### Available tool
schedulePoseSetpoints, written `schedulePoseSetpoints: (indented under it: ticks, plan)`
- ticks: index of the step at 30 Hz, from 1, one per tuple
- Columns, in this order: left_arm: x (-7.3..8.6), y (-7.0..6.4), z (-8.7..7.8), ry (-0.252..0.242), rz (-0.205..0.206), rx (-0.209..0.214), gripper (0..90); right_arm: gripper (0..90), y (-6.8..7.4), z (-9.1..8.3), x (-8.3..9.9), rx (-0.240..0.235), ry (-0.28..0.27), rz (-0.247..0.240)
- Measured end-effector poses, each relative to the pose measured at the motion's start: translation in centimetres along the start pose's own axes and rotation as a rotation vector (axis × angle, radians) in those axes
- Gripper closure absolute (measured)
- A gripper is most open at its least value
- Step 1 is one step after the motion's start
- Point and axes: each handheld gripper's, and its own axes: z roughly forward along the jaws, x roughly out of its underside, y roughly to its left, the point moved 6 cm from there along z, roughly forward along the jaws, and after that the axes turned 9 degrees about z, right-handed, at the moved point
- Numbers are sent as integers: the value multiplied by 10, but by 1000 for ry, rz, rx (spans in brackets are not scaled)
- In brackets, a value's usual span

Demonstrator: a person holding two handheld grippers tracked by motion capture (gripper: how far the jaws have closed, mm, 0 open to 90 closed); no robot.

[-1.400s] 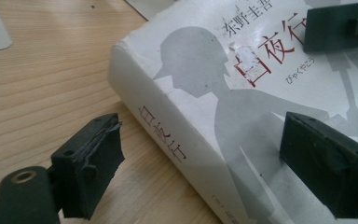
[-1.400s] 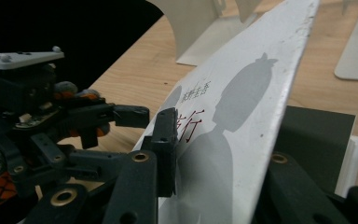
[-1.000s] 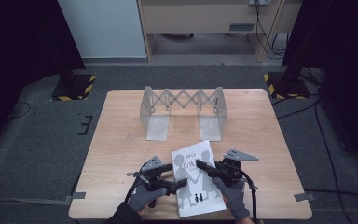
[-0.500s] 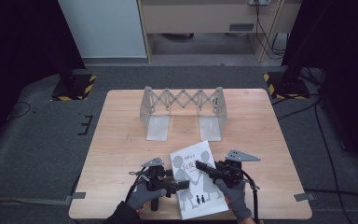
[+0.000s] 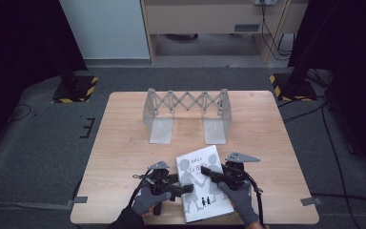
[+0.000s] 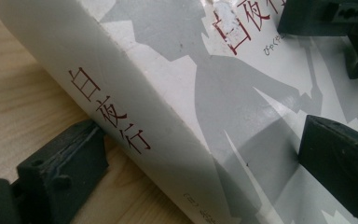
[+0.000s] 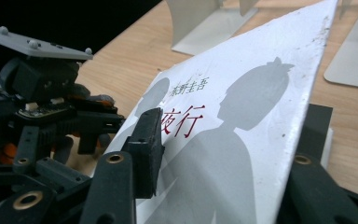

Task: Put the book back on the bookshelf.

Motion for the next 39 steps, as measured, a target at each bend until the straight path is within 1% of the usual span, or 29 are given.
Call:
schedulePoseSetpoints:
  ticks: [3, 5, 6, 8, 9, 10, 11, 12, 13, 15, 17, 18, 19, 22, 26, 28, 30, 33, 34, 36, 38, 39]
  plan:
    - [0, 0, 0, 2, 0, -4, 4, 505, -1, 1, 1, 9, 14, -13]
    - [0, 0, 1, 1, 10, -10, 6, 419, -1, 3, 4, 36, 27, -60]
    - [0, 0, 1, 1, 13, -11, 8, 397, -1, 4, 5, 45, 28, -83]
    - [0, -1, 1, -1, 16, -16, 11, 333, -3, 4, 7, 74, 42, -87]
    - [0, -1, 2, -1, 18, -17, 12, 318, -4, 4, 8, 76, 47, -76]
    - [0, -1, 2, -2, 19, -20, 12, 318, -4, 4, 8, 76, 47, -76]
    - [0, -1, 2, -1, 19, -26, 20, 274, -9, 2, 7, 124, 29, -69]
    - [0, -1, 2, 0, 24, -30, 20, 274, -9, 2, 7, 124, 29, -69]
    - [1, -1, 2, 1, 29, -35, 24, 269, -14, 0, 7, 172, -6, -104]
    - [1, -2, 3, 1, 37, -45, 26, 269, -16, -1, 7, 172, -3, -95]
    - [1, -2, 3, 5, 47, -55, 33, 258, -21, -1, 11, 168, 8, -69]
    - [1, -2, 3, 7, 54, -63, 36, 249, -22, 0, 12, 168, 13, -66]
    - [1, -2, 4, 8, 63, -70, 42, 242, -25, 0, 13, 185, 29, -68]
    - [1, -3, 4, 4, 60, -74, 43, 235, -30, 0, 16, 182, 61, -29]
    - [2, -3, 4, -6, 58, -78, 42, 228, -32, 1, 16, 187, 58, -33]
    - [2, -3, 4, -11, 58, -78, 42, 219, -32, 1, 17, 186, 61, -19]
    - [2, -3, 5, -15, 57, -77, 41, 216, -34, 1, 17, 182, 62, -15]
    - [2, -3, 5, -16, 56, -79, 41, 218, -36, 1, 20, 167, 51, 23]
    - [2, -3, 5, -15, 56, -80, 39, 218, -37, 1, 21, 153, 51, 57]
    - [2, -4, 6, -15, 54, -80, 35, 218, -38, 2, 21, 150, 47, 53]
    - [2, -5, 6, -11, 54, -88, 28, 220, -37, 2, 22, 143, 48, 60]
    - [2, -5, 6, -10, 54, -90, 21, 212, -34, 4, 23, 133, 50, 46]
